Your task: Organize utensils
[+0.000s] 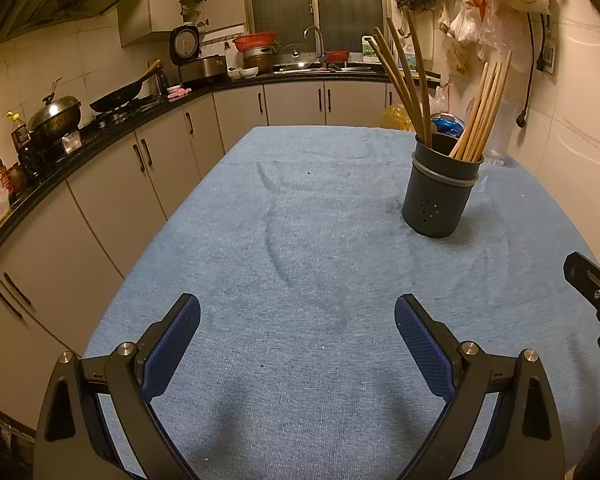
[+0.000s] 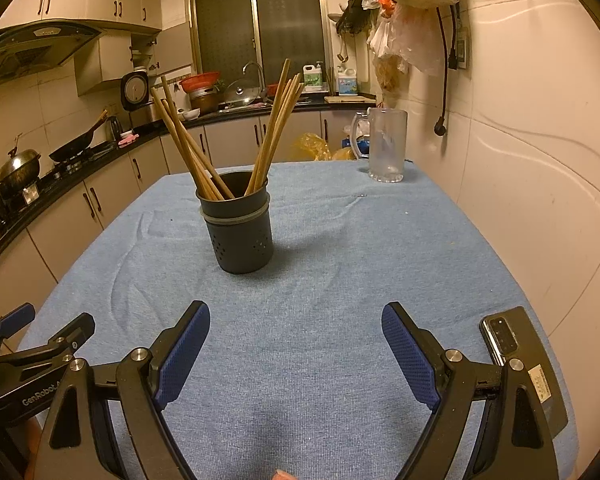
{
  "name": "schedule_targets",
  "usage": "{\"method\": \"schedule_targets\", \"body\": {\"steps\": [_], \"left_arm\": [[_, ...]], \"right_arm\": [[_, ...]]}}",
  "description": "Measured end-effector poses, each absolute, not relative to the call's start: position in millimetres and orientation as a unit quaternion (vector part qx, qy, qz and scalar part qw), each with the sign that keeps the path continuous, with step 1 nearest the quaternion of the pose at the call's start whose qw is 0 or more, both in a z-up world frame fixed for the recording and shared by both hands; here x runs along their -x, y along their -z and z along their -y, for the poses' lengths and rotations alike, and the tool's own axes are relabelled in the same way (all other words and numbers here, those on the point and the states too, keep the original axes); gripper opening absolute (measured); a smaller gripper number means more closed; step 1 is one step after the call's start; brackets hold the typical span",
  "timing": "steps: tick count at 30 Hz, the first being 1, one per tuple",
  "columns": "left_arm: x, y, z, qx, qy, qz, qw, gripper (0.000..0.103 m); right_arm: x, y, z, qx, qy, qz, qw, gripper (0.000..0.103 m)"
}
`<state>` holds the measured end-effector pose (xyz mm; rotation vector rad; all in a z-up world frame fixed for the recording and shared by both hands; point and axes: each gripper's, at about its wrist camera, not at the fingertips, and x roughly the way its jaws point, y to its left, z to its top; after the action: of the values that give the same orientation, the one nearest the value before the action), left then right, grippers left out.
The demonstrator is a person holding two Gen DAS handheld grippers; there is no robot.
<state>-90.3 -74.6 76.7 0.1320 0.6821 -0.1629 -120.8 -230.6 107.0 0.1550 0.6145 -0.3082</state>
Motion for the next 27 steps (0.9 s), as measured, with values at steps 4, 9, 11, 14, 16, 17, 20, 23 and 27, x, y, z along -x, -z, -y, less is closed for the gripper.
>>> {"method": "schedule_targets", "body": {"steps": [4,9,11,14,16,17,20,23,27], "left_arm": [[91.7,-77.5,74.1,-0.064,0.08,-0.333,0.937,0.097],[93.9,-79.2,74.7,-0.064,0.081,-0.332,0.938,0.097],[95.0,-80.2,75.1,-0.065,0.081,-0.331,0.938,0.097],[95.5,-81.3,75.1,-0.063,0.082,-0.331,0.938,0.097],[95.6,-81.7,75.2,-0.063,0.082,-0.33,0.938,0.097],[95.7,-81.5,75.2,-0.063,0.082,-0.33,0.938,0.097],[96.8,-82.6,75.4,-0.063,0.081,-0.329,0.939,0.097],[97.7,-83.1,75.1,-0.063,0.081,-0.328,0.939,0.097],[97.5,-83.0,75.4,-0.063,0.081,-0.328,0.939,0.097]], "right_arm": [[121.3,-107.3,230.4,-0.075,0.151,-0.301,0.939,0.091],[125.0,-109.6,228.6,-0.074,0.151,-0.297,0.94,0.091],[125.5,-109.7,228.7,-0.074,0.151,-0.298,0.94,0.091],[126.6,-110.9,227.2,-0.074,0.151,-0.296,0.94,0.091],[128.2,-111.9,226.4,-0.073,0.151,-0.295,0.941,0.091],[128.9,-112.4,226.2,-0.073,0.151,-0.295,0.941,0.091],[129.0,-112.5,225.3,-0.072,0.151,-0.295,0.941,0.091],[129.9,-113.1,224.8,-0.072,0.151,-0.293,0.941,0.091],[132.3,-114.3,223.1,-0.074,0.151,-0.293,0.941,0.091]]}}
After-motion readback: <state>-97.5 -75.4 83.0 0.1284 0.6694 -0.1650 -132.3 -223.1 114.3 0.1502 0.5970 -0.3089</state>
